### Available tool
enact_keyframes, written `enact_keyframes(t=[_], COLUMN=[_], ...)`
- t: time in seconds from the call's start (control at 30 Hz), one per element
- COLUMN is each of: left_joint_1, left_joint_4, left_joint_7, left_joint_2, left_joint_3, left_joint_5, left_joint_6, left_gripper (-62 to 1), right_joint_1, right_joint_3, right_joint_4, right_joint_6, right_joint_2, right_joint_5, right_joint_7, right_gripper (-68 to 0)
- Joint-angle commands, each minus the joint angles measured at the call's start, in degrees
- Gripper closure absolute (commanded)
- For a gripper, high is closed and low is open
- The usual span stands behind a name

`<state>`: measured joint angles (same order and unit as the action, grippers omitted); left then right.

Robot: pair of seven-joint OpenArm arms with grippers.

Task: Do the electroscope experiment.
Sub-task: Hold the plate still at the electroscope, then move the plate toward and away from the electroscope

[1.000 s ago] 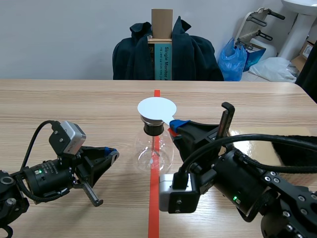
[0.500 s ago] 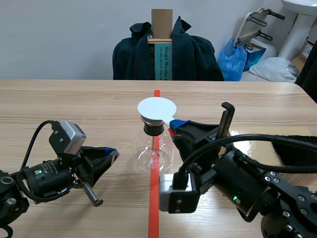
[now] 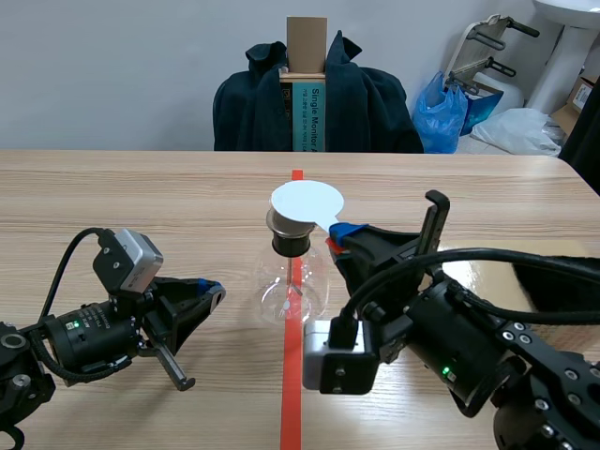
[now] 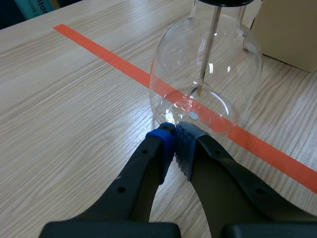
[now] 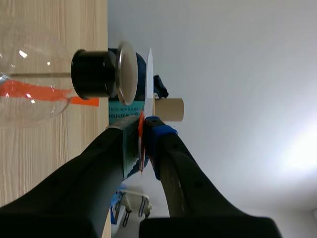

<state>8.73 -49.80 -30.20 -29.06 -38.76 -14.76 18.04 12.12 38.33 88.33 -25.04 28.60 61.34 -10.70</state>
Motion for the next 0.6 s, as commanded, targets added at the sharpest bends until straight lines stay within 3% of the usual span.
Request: enact_keyframes(t=[0.0,0.3,0.57], left_joint_1=[0.66,0.66,0.66], left_joint_4=[-0.76,-0.76,-0.76], left_joint_7=[-0.79,-0.72,-0.13], left_joint_2=[-0.20,-0.20,-0.20], left_joint_3=[0.11,0.11,0.11], left_joint_5=[-0.42,-0.42,-0.42], left_joint_6=[0.00,0.00,0.00], left_gripper=[-3.2,-3.2,-3.2], right_joint_1=[-0.70,-0.90,-1.31], right_joint_3=[-0.55,-0.55,-0.55], right_joint_4=[0.50,0.50,0.52], right_joint_6=[-0.63,-0.66,-0.68], right_joint_2=[0.57,0.57,0.59], right_joint_5=[-0.04,-0.02,-0.02], right_joint_7=[1.29,11.02,15.56], right_gripper=[-0.7,-0.7,-0.7])
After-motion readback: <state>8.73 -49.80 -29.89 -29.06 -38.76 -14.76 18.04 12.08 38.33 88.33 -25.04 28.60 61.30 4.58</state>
